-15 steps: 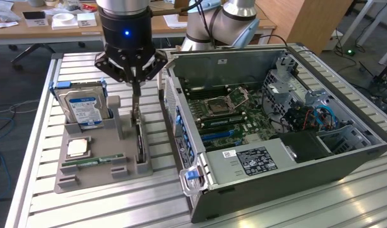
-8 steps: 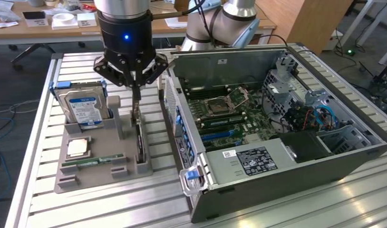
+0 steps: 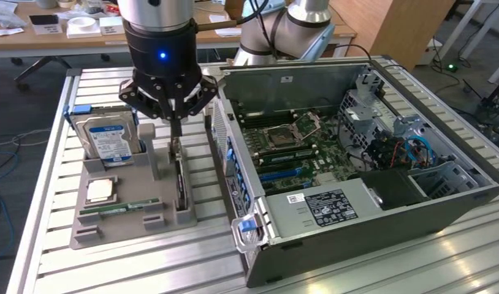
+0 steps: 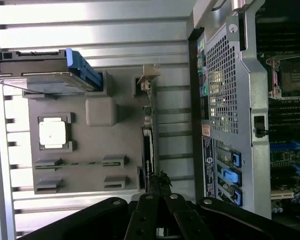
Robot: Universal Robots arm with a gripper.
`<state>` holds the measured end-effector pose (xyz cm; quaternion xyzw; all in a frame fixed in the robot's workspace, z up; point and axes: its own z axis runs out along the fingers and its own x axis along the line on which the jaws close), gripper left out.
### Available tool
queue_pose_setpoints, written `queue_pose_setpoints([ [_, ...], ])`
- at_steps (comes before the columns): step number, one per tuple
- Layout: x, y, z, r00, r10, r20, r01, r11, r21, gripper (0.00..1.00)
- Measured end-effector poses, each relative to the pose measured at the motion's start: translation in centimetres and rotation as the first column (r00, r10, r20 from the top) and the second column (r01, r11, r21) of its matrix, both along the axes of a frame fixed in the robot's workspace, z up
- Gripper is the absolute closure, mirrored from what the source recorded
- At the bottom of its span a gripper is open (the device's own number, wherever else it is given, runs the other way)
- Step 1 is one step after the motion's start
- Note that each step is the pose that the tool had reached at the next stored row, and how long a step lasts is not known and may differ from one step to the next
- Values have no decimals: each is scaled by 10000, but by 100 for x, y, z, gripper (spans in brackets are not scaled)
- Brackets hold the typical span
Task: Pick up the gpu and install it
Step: 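Reach for the gpu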
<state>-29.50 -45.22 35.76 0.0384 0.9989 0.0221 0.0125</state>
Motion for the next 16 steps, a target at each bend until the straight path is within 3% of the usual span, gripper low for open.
queue_pose_setpoints([
  [10,-99,-23,-9,10000,2,0,-2,10000,0,89],
  [14,-104,-74,-9,10000,0,0,0,10000,-1,89],
  [16,-105,-76,-9,10000,-2,1,2,10000,1,89],
])
